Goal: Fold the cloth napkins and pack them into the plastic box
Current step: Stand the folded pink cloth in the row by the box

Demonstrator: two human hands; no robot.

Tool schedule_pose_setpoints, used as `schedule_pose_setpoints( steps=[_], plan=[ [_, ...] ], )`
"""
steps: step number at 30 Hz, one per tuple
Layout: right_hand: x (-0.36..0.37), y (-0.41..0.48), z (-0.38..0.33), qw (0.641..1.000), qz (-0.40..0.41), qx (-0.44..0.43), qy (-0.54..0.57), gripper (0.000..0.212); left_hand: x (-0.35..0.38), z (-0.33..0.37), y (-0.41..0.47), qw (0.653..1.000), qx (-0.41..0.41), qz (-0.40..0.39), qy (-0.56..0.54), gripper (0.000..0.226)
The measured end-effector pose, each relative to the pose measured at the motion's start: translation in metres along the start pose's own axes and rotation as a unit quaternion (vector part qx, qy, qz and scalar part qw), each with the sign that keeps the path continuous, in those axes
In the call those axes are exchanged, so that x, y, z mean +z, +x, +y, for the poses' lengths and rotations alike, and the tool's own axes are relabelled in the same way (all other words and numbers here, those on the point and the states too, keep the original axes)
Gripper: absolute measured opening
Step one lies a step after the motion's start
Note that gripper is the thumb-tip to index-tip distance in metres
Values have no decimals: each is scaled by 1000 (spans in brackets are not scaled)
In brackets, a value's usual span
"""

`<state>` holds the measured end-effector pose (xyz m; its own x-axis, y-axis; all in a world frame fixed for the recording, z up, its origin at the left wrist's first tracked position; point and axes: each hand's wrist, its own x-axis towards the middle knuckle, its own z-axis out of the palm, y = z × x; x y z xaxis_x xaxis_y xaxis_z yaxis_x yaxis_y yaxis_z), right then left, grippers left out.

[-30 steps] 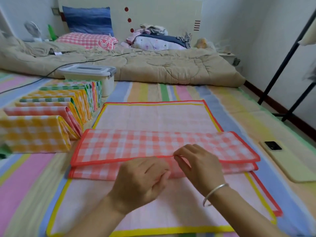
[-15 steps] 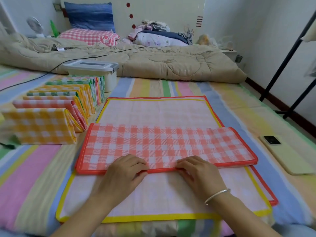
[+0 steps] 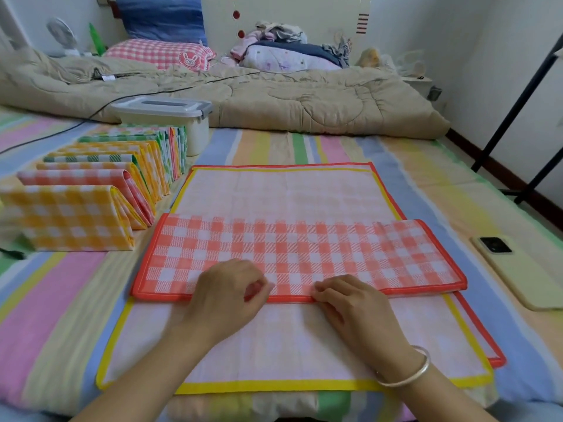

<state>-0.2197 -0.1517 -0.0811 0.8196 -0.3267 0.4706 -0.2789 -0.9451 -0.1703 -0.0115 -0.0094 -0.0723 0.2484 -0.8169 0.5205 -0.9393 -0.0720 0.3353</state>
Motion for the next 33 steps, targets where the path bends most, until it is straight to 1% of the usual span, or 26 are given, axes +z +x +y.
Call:
schedule_pose_setpoints(
  steps=[2, 3, 5, 7, 9, 11, 13, 14, 16, 17, 18, 19, 20, 21, 22, 24, 26, 28, 30, 31, 33],
  plan=[
    [1, -2, -1, 1000, -1, 0, 1, 31, 8, 7, 22, 1000, -13, 16, 7, 26],
    [1, -2, -1, 1000, 2, 0, 5, 31, 14, 11, 35, 1000, -20, 4, 21, 30],
    [1, -2, -1, 1000, 2, -2, 5, 29, 25, 16, 59, 994, -40, -77, 60, 47],
    [-1, -2, -1, 1000, -10, 4, 7, 25, 36, 15, 76, 977, -44, -169, 121, 63],
    [-4, -1, -2, 999, -26, 18, 28, 18, 46, 8, 79, 959, -49, -231, 159, 68],
    [-10, 7, -3, 997, -45, 42, 43, 20, 55, 2, 71, 947, -58, -268, 168, 71],
    [-10, 26, 0, 995, -57, 83, 24, 36, 61, -1, 64, 944, -56, -272, 180, 80],
    [-7, 38, 1, 992, -61, 108, 14, 40, 64, -2, 62, 944, -53, -267, 184, 86],
    [5, 63, 2, 988, -43, 146, 12, 33, 67, -2, 61, 945, -45, -263, 188, 93],
    [12, 74, 2, 988, -28, 149, 14, 32, 67, -1, 60, 946, -40, -259, 189, 96],
    [20, 83, 3, 989, -33, 144, 21, 40, 67, -1, 59, 948, -37, -256, 188, 98],
    [29, 90, 5, 987, -66, 145, 31, 52, 69, -2, 58, 949, -34, -250, 189, 95],
    [37, 93, 9, 981, -111, 157, 32, 57, 71, -4, 57, 952, -31, -238, 189, 87],
    [44, 92, 13, 972, -161, 172, 25, 57, 73, -6, 55, 955, -34, -228, 184, 80],
    [47, 89, 18, 965, -191, 177, 10, 56, 74, -6, 53, 958, -40, -223, 177, 76],
    [43, 79, 32, 956, -211, 204, -22, 58, 77, -9, 51, 960, -45, -220, 168, 75],
    [31, 66, 56, 939, -202, 276, -40, 62, 78, -9, 51, 960, -46, -224, 164, 81],
    [16, 53, 84, 914, -187, 356, -62, 68, 76, -10, 52, 959, -46, -228, 163, 87],
    [7, 41, 103, 893, -174, 408, -72, 74, 74, -9, 52, 958, -44, -233, 163, 97],
    [7, 38, 107, 890, -168, 417, -72, 77, 74, -9, 53, 959, -46, -233, 153, 96],
    [11, 36, 107, 892, -159, 417, -75, 79, 68, -8, 55, 969, -82, -210, 101, 80]
  ],
)
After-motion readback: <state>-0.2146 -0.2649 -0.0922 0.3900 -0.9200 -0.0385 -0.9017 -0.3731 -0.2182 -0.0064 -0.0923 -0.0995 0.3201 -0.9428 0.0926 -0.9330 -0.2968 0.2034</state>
